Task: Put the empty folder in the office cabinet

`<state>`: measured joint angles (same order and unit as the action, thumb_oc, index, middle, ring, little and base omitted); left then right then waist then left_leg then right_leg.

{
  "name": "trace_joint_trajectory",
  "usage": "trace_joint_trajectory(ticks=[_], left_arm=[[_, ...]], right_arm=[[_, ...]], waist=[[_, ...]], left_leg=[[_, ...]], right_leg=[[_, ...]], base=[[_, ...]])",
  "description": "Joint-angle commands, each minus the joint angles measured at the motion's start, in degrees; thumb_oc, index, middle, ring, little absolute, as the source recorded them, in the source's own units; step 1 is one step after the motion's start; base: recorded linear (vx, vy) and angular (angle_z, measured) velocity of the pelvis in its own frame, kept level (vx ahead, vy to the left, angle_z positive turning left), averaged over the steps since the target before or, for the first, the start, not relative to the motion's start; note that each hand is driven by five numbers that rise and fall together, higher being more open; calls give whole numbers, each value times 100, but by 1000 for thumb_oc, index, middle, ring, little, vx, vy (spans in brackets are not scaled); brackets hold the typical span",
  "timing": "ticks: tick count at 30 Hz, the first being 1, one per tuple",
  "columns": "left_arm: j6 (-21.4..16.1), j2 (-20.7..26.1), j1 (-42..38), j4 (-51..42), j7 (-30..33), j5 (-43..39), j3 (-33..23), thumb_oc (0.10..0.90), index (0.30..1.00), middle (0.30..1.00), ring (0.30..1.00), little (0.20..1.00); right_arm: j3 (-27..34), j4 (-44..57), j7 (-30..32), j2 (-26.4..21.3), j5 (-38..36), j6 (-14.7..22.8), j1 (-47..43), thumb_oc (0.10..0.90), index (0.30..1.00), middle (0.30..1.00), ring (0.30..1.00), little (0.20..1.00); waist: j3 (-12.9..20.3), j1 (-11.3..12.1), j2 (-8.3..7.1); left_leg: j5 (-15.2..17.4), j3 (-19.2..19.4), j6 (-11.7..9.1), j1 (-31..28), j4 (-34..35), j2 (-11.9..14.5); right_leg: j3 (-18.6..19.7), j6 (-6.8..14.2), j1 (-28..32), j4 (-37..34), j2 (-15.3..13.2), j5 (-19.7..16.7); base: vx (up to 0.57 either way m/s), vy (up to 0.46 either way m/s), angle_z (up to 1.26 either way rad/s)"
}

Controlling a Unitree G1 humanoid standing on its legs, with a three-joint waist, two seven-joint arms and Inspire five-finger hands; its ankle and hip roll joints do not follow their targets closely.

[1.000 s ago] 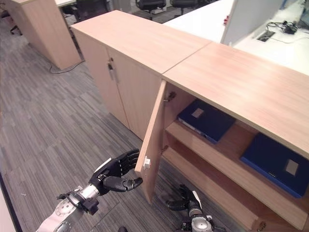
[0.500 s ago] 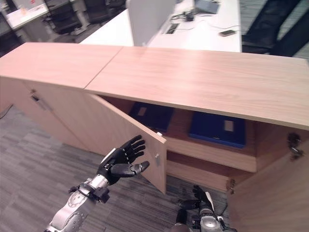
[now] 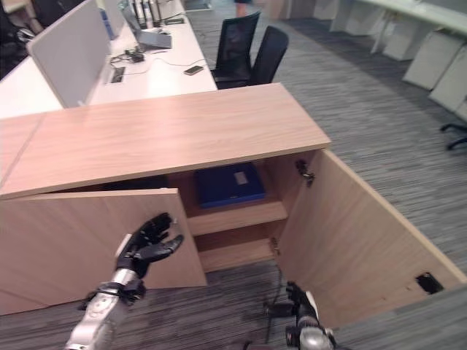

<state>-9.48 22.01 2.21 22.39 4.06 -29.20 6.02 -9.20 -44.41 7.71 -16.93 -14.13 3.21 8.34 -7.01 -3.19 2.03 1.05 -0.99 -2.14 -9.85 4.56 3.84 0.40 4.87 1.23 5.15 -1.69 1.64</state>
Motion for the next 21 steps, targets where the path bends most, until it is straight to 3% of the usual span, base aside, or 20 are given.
trace_joint_trajectory(ticks=[1, 8, 13, 15, 16, 17, 18, 20, 21], left_arm=[[-600, 336, -1084, 296, 362, 397, -374, 800, 900, 900, 900, 900], [-532, 980, -2031, 1860, 484, 369, -482, 800, 900, 900, 900, 900], [-602, 873, -1764, 1541, 420, 457, -510, 800, 900, 900, 900, 900], [-600, 556, -1393, 1133, 366, 546, -451, 800, 900, 900, 900, 900], [-618, 305, -1055, 629, 348, 594, -427, 800, 900, 900, 900, 900], [-607, 197, -899, 364, 306, 531, -404, 800, 900, 900, 900, 900], [-596, 192, -888, 343, 309, 533, -406, 800, 900, 900, 900, 900], [-533, 23, -545, 6, 108, 364, -314, 800, 900, 900, 900, 900], [-530, -33, -378, -87, -1, 319, -279, 800, 900, 900, 900, 900]], right_arm=[[90, 629, -187, -240, -200, 385, -227, 800, 900, 900, 900, 900], [147, 649, -303, -276, -249, 402, -148, 800, 900, 900, 900, 900], [201, 632, -334, -166, -251, 404, -150, 800, 900, 900, 900, 900], [272, 600, -338, -69, -259, 386, -151, 800, 900, 900, 900, 900], [305, 560, -285, 0, -201, 364, -306, 800, 900, 900, 900, 900], [307, 550, -229, 36, -175, 360, -423, 800, 900, 900, 900, 900], [309, 547, -228, 34, -173, 359, -425, 800, 900, 900, 900, 900], [306, 558, -175, 138, -145, 329, -522, 800, 900, 900, 900, 900], [314, 564, -186, 175, -154, 325, -553, 800, 900, 900, 900, 900]], waist=[[262, -144, 79], [365, -404, 13], [422, -362, -58], [368, -315, -107], [178, -235, -114], [77, -99, -82], [76, -91, -79], [4, 104, 17], [11, 138, 25]], left_leg=[[-248, 142, -601, 342, 36, 389], [-69, 443, -473, 147, 44, 276], [17, 559, -377, 139, 44, 195], [61, 539, -298, 134, 44, 152], [76, 589, -248, 142, 44, 180], [65, 693, -250, 152, 44, 235], [75, 701, -249, 147, 44, 232], [-4, 861, -262, 223, 42, 353], [-30, 897, -267, 268, 23, 389]], right_leg=[[199, 369, 550, -994, -296, -55], [304, 494, 490, -880, -444, -95], [348, 577, 337, -782, -518, -135], [339, 590, 195, -468, -542, -74], [217, 684, -179, 30, -551, -100], [-159, 755, -385, 265, -676, -160], [-150, 759, -404, 308, -678, -133], [-1210, 769, -422, 543, -1146, -79], [-1319, 735, -356, 583, -1278, -87]], base=[[101, 112, -27], [46, 94, -18], [-2, 66, -19], [-70, 71, -21], [-206, 19, -3], [-181, -11, -20], [-161, -58, -36], [-153, -111, -70], [-116, -217, -67]])
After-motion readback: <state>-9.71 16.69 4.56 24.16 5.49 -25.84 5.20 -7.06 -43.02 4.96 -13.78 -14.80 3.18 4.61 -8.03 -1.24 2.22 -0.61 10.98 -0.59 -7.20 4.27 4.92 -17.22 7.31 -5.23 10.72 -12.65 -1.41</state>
